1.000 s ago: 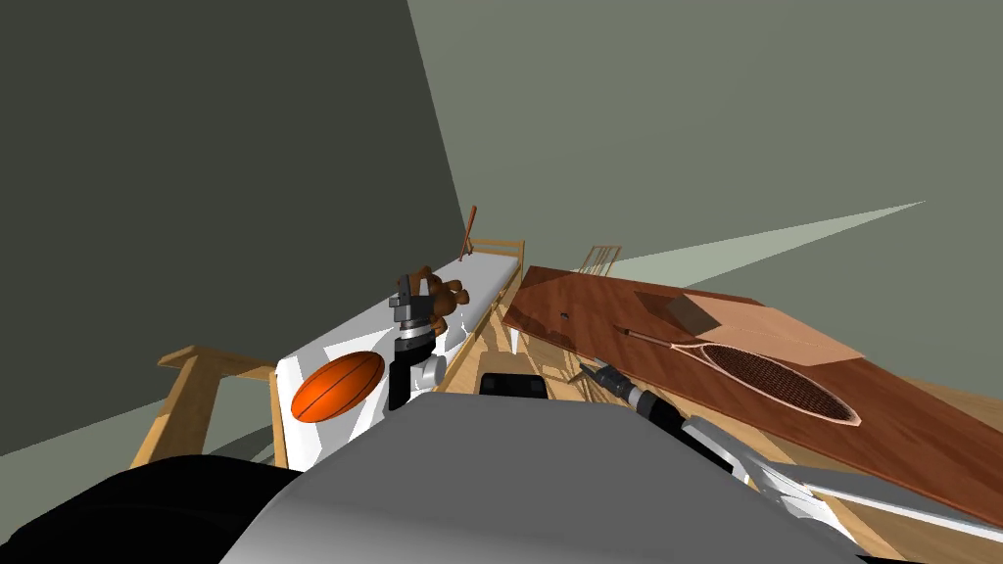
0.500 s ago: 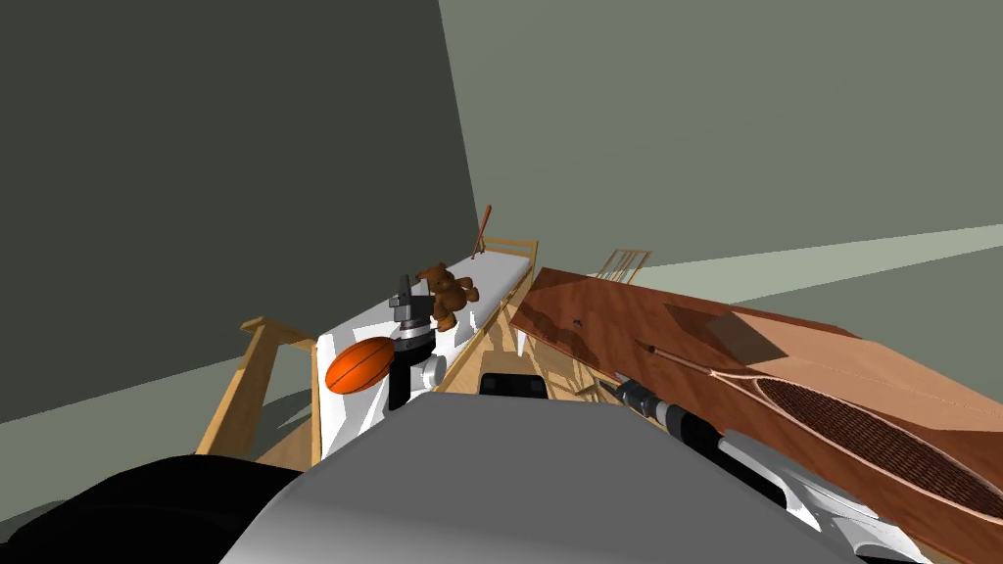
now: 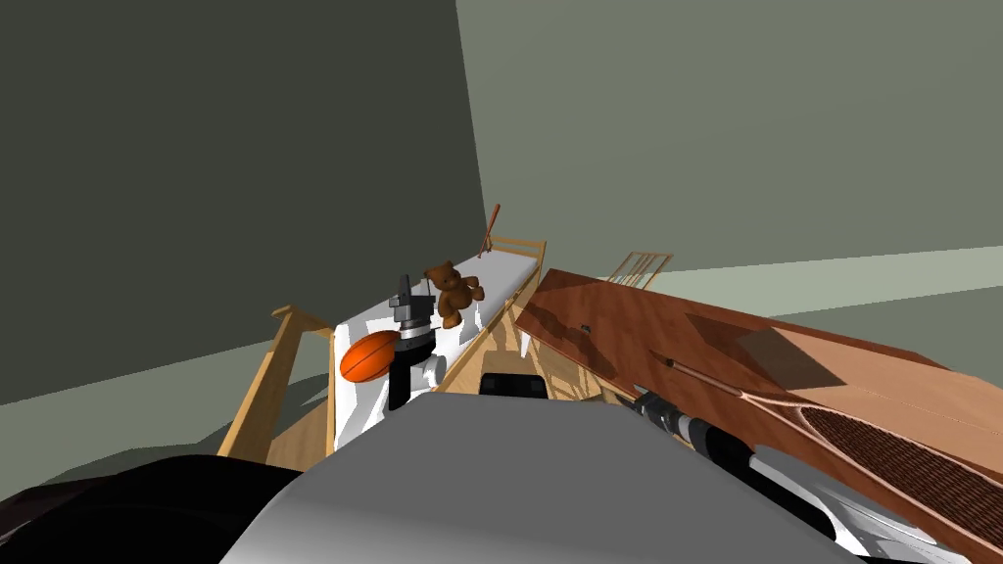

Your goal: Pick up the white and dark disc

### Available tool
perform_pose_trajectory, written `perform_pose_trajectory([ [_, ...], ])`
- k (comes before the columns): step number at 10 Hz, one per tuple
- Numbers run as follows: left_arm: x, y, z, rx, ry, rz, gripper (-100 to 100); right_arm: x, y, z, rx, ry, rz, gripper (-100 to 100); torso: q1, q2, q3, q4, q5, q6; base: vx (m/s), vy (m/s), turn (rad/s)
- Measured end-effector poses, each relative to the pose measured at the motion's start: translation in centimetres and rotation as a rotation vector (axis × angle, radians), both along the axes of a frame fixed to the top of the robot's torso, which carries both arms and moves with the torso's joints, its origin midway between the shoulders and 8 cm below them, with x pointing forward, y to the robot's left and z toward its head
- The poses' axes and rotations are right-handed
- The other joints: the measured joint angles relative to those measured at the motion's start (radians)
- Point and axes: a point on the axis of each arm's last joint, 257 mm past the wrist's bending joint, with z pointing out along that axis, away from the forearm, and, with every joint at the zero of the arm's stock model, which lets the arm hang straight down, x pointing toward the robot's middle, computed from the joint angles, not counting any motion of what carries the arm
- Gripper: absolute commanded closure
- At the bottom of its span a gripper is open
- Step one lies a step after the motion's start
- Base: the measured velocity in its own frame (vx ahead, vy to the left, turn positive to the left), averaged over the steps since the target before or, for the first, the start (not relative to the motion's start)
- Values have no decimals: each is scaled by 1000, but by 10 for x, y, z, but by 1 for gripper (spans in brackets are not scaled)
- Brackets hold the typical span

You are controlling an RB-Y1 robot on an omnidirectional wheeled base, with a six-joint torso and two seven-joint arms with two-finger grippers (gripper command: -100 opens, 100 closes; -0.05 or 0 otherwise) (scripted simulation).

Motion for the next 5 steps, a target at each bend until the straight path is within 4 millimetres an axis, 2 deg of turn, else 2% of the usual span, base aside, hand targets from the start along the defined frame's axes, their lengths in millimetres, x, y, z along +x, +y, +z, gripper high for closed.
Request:
perform_pose_trajectory([
  [1,0,0,0,0,0,0,0,-8,-11,-5,-34,26,13,-100,0,-1,0,0,0,-2,26,2,208],
  [3,0,0,0,0,0,0,0,-29,-46,-5,-105,79,23,-100,0,-2,-1,0,0,-2,43,8,404],
  [4,0,0,0,0,0,0,0,-46,-67,-7,-158,123,35,-100,0,-3,-2,-1,0,-2,67,12,486],
  [5,0,0,0,0,0,0,0,-66,-90,-5,-216,173,47,-100,1,-4,-2,-1,0,-2,60,1,240],
])
